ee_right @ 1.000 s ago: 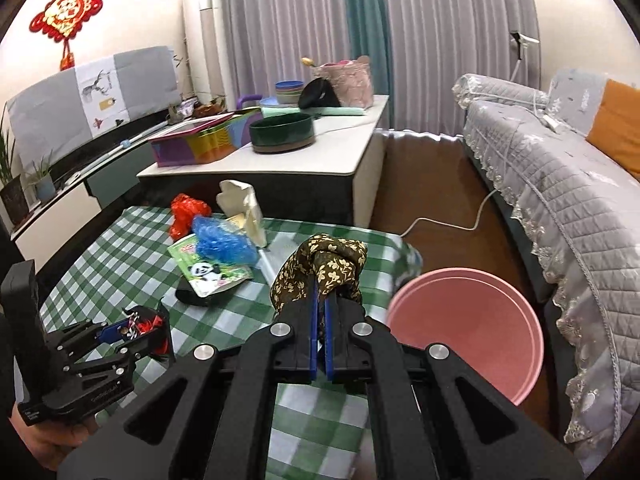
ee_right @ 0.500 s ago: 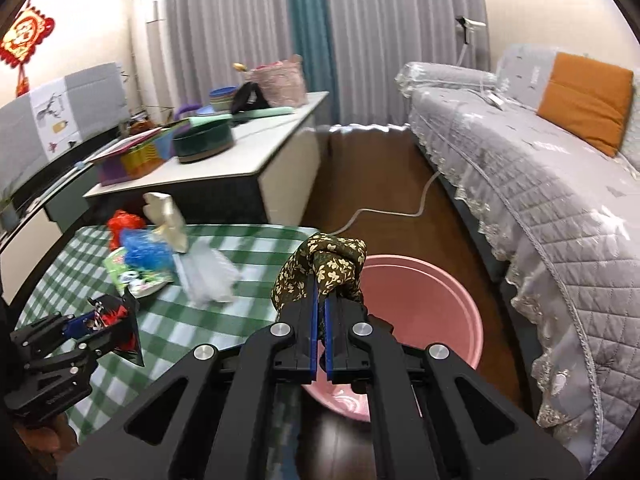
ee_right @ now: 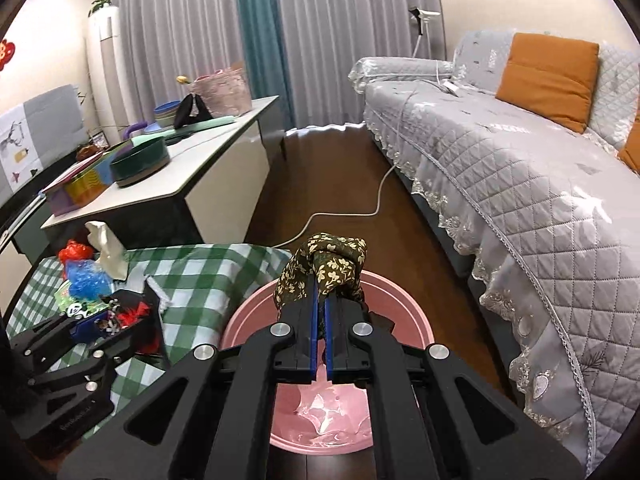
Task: Collect trash
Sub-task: 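Carry both items over the pink bin and open both tools to drop them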
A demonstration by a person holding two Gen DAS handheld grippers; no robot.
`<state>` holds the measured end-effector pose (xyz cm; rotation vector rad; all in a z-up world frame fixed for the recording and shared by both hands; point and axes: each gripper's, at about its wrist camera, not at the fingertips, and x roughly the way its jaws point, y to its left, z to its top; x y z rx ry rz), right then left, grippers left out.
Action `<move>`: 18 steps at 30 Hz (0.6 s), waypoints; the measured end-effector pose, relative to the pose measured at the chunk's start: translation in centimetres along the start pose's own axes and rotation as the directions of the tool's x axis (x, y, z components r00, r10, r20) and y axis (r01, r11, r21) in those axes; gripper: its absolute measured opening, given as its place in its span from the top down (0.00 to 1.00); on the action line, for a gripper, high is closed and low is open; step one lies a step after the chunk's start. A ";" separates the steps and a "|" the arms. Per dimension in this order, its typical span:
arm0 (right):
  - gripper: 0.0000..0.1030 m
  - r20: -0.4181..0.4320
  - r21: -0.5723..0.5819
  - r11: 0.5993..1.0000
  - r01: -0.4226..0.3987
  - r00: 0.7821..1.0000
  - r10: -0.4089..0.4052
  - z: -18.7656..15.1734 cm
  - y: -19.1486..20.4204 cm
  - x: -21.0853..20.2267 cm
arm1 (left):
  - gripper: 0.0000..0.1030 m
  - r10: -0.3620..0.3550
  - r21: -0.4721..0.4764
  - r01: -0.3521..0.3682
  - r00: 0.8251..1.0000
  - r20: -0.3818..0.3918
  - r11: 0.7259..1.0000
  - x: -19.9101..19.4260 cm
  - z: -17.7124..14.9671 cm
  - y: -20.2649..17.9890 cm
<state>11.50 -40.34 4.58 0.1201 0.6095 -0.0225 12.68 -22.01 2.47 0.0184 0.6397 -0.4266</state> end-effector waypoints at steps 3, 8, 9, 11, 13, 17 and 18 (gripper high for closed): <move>0.97 -0.002 -0.002 1.000 0.013 1.000 -0.013 0.0 -0.4 0.4 | 0.65 -0.012 0.000 0.012 1.000 -0.009 1.000 1.2 0.2 -0.4; 0.97 -0.010 0.014 1.000 0.024 1.000 -0.024 0.0 -1.0 0.9 | 0.65 -0.026 0.006 0.026 0.999 -0.020 1.000 2.7 0.5 -1.2; 0.97 -0.014 0.015 1.000 0.025 1.000 -0.025 0.0 -1.1 1.0 | 0.65 -0.027 0.008 0.027 0.999 -0.024 1.000 3.0 0.6 -1.3; 0.93 -0.028 0.022 1.000 0.022 0.999 -0.022 -0.1 -1.3 1.4 | 0.64 -0.035 0.010 0.036 0.999 -0.034 0.999 3.6 0.8 -1.5; 0.83 -0.053 0.027 0.999 0.031 0.998 -0.029 -0.2 -1.5 2.0 | 0.61 -0.039 0.009 0.040 0.998 -0.051 0.999 4.3 1.0 -1.6; 0.53 -0.052 0.037 0.998 0.043 0.998 -0.041 -0.4 -1.5 2.1 | 0.54 -0.043 -0.012 0.042 0.997 -0.071 0.999 4.4 0.7 -0.8; 0.53 -0.049 0.035 0.998 0.043 0.998 -0.042 -0.3 -1.5 2.0 | 0.54 -0.041 -0.013 0.040 0.997 -0.071 0.999 4.3 0.7 -0.8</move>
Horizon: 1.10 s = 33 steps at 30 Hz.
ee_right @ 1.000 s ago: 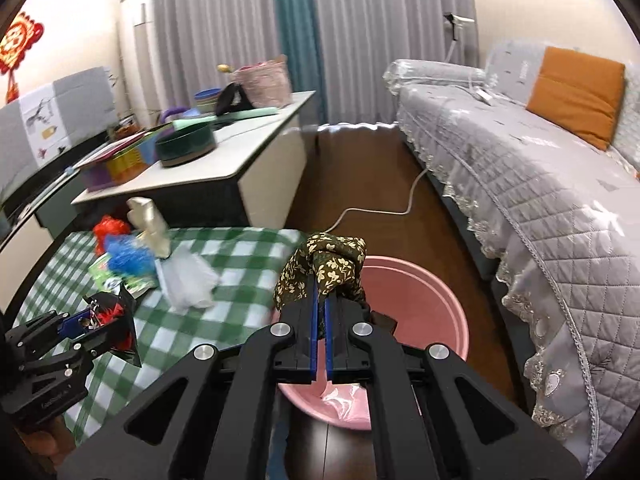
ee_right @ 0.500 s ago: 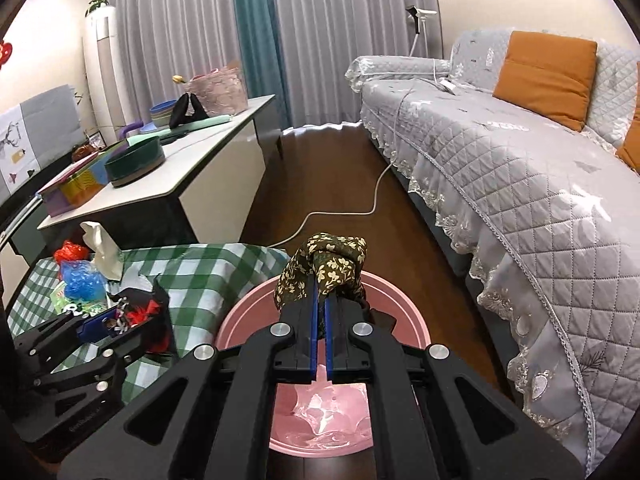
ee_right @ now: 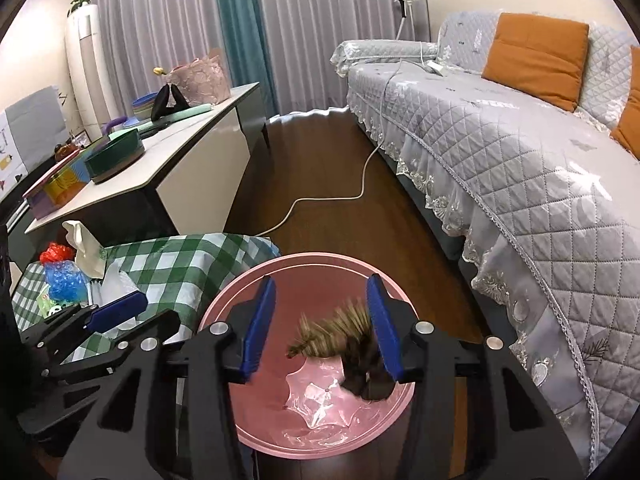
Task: Collect trash
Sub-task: 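Carry both items over the pink bin and open both tools to drop them, then move the right tool to the clear plastic tubes and grasp them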
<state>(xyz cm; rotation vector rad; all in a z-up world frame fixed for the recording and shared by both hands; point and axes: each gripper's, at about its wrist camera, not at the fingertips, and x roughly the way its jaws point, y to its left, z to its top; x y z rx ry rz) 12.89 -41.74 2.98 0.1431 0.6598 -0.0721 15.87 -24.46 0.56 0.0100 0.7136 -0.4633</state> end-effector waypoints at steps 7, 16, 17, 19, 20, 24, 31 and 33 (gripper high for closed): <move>0.53 -0.004 0.002 1.000 -0.001 1.000 0.001 0.0 0.3 0.0 | 0.54 -0.002 -0.015 0.002 1.000 0.011 1.000 -2.3 -0.6 0.6; 0.53 0.021 -0.005 1.000 -0.012 1.000 0.012 -0.6 1.4 -1.4 | 0.54 0.001 -0.016 0.000 0.999 0.046 1.000 -6.5 -1.0 1.4; 0.54 0.025 -0.009 1.000 -0.016 1.000 0.016 -0.8 1.7 -1.7 | 0.54 0.003 -0.018 -0.002 0.999 0.052 1.000 -7.2 -1.1 1.6; 0.56 0.030 -0.011 1.000 -0.029 0.999 0.030 -1.1 2.2 -2.2 | 0.54 0.009 -0.022 -0.008 0.998 0.060 1.000 -8.3 -1.3 2.2; 0.58 0.032 -0.011 0.999 -0.037 0.999 0.037 -1.2 2.5 -2.5 | 0.54 0.015 -0.025 -0.013 0.998 0.064 1.000 -9.0 -1.5 2.6; 0.71 0.047 -0.017 0.997 -0.072 0.996 0.072 -1.5 4.0 -3.7 | 0.55 0.033 -0.028 -0.031 0.997 0.069 0.999 -11.2 -1.8 4.1; 0.82 0.078 -0.075 0.989 -0.128 0.988 0.134 -2.2 7.3 -4.8 | 0.63 0.089 -0.032 -0.086 0.991 0.103 0.996 -15.5 -2.1 8.3; 0.82 0.073 -0.095 0.984 -0.149 0.985 0.156 -2.5 8.4 -4.6 | 0.64 0.115 -0.053 -0.109 0.986 0.120 0.993 -16.4 -2.3 9.8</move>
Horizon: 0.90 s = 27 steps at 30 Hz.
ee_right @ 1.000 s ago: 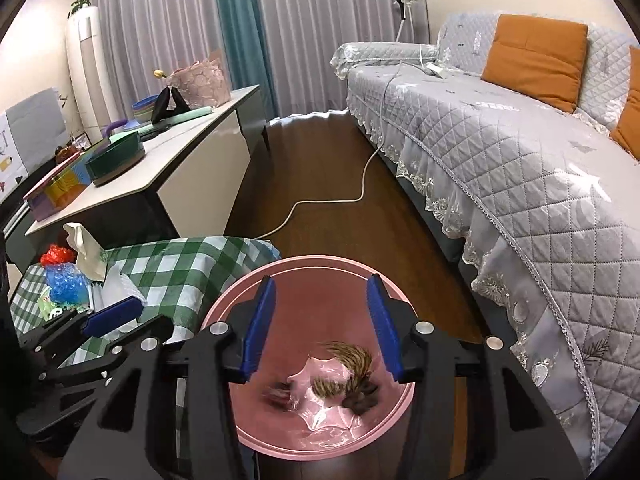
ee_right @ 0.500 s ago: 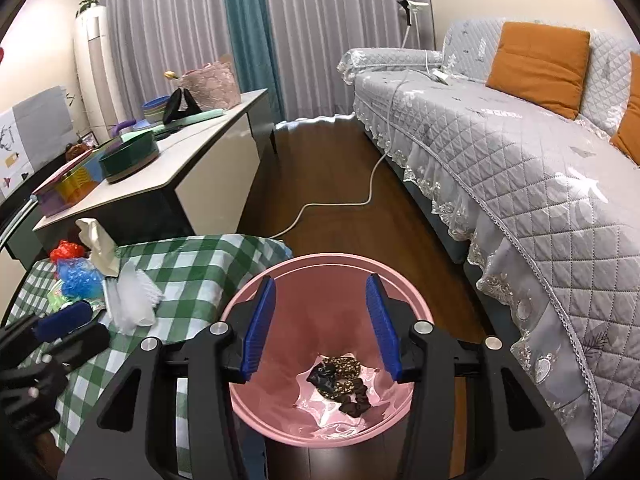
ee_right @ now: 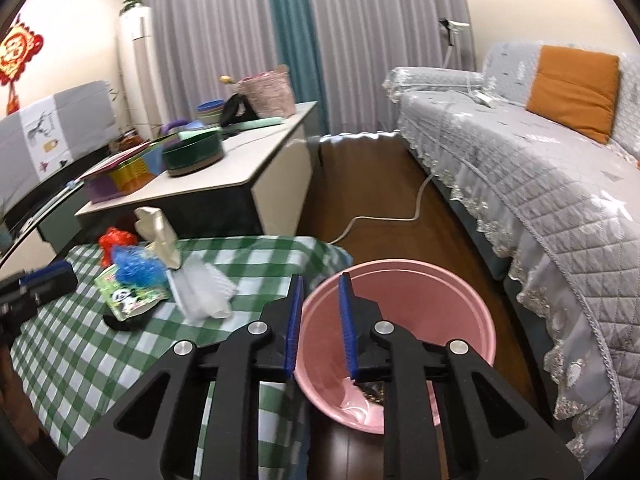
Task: Collect trash
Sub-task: 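Move the right tool to the clear plastic tubes and grasp them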
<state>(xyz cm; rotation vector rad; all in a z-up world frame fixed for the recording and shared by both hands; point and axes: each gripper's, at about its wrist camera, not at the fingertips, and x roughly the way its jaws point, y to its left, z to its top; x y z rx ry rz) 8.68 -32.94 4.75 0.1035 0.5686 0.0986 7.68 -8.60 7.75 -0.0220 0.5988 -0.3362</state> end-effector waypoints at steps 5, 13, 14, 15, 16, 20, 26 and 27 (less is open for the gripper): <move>0.82 -0.012 -0.040 0.998 -0.051 0.999 0.051 -0.6 2.6 1.0 | 0.67 0.069 -0.064 -0.067 0.997 0.020 0.996 -0.3 -1.7 3.5; 0.82 -0.044 -0.093 0.989 -0.115 0.993 0.112 -1.2 6.4 3.3 | 0.67 0.117 -0.142 -0.117 0.993 -0.004 0.983 0.7 -3.1 7.4; 0.82 -0.049 -0.098 0.987 -0.125 0.992 0.120 -1.2 7.0 3.8 | 0.67 0.123 -0.149 -0.123 0.992 -0.009 0.981 0.9 -3.3 7.9; 0.82 -0.053 -0.102 0.986 -0.134 0.990 0.129 -1.2 7.5 4.2 | 0.67 0.125 -0.160 -0.126 0.992 -0.014 0.979 1.0 -3.6 8.3; 0.82 -0.059 -0.109 0.984 -0.144 0.989 0.138 -1.3 8.0 4.6 | 0.67 0.127 -0.170 -0.128 0.992 -0.020 0.977 1.3 -3.7 8.7; 0.80 -0.073 -0.151 0.975 -0.162 0.986 0.152 -1.6 10.0 6.0 | 0.67 0.139 -0.200 -0.144 0.989 -0.042 0.969 2.6 -3.9 10.3; 0.73 -0.098 -0.198 0.961 -0.191 0.980 0.174 -2.1 12.0 8.4 | 0.67 0.147 -0.249 -0.163 0.986 -0.081 0.955 4.3 -4.4 12.0; 0.69 -0.102 -0.203 0.960 -0.194 0.979 0.176 -2.2 12.2 8.8 | 0.67 0.146 -0.253 -0.163 0.986 -0.086 0.954 4.5 -4.5 12.2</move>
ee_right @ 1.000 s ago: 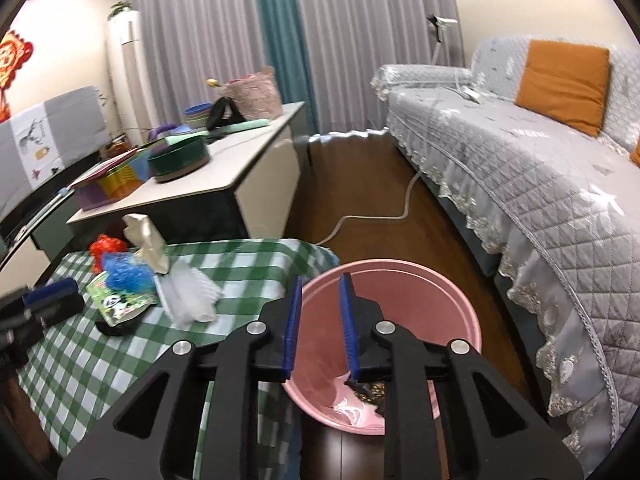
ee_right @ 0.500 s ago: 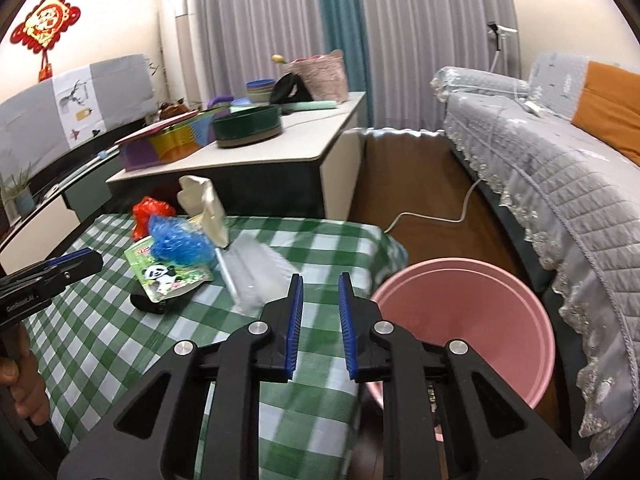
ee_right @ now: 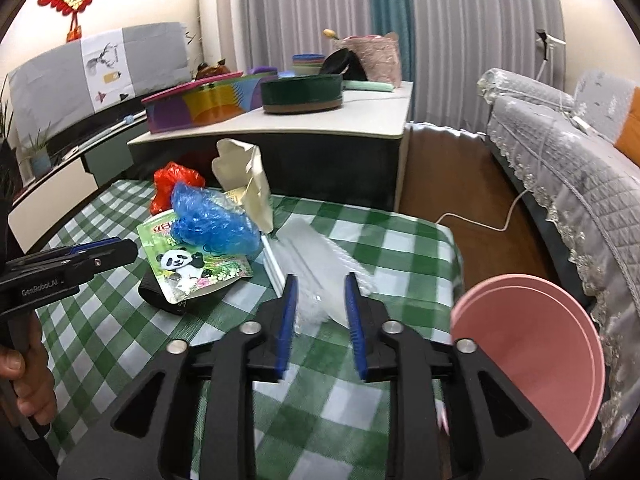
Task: Collect trash
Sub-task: 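Move the right tool to the clear plastic tubes and grasp them, then grasp the panda-print green pouch with the left tool while the right tool lifts the tubes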
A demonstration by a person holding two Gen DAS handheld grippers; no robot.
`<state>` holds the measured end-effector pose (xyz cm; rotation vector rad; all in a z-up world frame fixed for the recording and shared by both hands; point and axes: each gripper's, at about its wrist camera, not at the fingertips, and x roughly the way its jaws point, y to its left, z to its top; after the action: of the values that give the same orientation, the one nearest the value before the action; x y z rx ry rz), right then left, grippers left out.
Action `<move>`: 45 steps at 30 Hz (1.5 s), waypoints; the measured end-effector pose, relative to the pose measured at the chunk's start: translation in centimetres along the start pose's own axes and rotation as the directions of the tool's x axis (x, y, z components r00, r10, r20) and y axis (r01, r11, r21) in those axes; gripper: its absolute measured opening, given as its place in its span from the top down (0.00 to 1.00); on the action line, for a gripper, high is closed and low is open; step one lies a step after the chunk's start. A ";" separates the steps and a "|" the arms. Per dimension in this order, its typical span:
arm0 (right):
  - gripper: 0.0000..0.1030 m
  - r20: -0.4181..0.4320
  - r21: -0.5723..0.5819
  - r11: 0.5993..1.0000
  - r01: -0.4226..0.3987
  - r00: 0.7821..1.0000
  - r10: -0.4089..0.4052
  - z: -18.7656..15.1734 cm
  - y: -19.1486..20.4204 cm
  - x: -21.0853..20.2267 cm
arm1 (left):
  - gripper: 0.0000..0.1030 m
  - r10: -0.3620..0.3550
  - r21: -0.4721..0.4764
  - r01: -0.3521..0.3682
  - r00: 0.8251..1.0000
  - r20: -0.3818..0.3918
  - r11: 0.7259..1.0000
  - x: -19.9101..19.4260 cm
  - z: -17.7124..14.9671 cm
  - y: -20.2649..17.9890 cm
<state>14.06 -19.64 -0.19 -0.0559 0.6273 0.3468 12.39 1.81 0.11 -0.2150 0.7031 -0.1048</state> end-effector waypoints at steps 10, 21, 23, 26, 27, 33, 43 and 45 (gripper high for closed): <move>0.53 -0.073 -0.044 0.999 -0.031 0.997 0.028 0.1 1.3 3.9 | 0.66 -0.007 -0.044 0.004 0.999 -0.054 0.999 3.1 0.0 1.1; 0.63 -0.129 -0.040 0.999 -0.032 0.991 0.026 0.2 1.4 5.2 | 0.66 -0.015 -0.063 0.012 0.999 -0.050 0.998 3.8 0.7 0.8; 0.76 -0.136 -0.042 0.999 -0.030 0.990 0.024 0.1 1.4 5.3 | 0.66 -0.016 -0.071 0.012 0.998 -0.053 0.997 3.9 0.7 0.8; 0.89 -0.141 -0.054 0.998 -0.041 0.989 0.033 0.0 1.7 5.2 | 0.67 -0.022 -0.093 0.017 0.998 -0.058 0.995 4.1 0.8 1.1; 0.90 -0.139 -0.062 0.997 -0.045 0.990 0.036 -0.1 1.9 5.0 | 0.67 -0.022 -0.098 0.016 0.998 -0.058 0.995 4.2 0.8 1.1; 0.94 -0.128 -0.071 0.995 -0.072 0.990 0.063 -0.2 2.8 4.3 | 0.86 -0.018 -0.112 0.012 0.998 -0.053 0.994 4.2 1.1 1.2; 0.94 -0.086 -0.009 0.997 -0.074 0.994 0.073 0.1 2.4 1.7 | 0.98 -0.024 -0.078 0.024 1.000 0.006 0.997 1.1 1.6 0.9; 0.94 -0.073 -0.003 0.997 -0.073 0.995 0.072 0.2 2.5 0.9 | 0.99 -0.031 -0.074 0.032 0.999 0.018 0.997 0.3 1.6 0.9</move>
<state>13.97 -17.02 -0.43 -0.0520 0.7020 0.4184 13.62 2.93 0.89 -0.2983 0.6879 -0.1070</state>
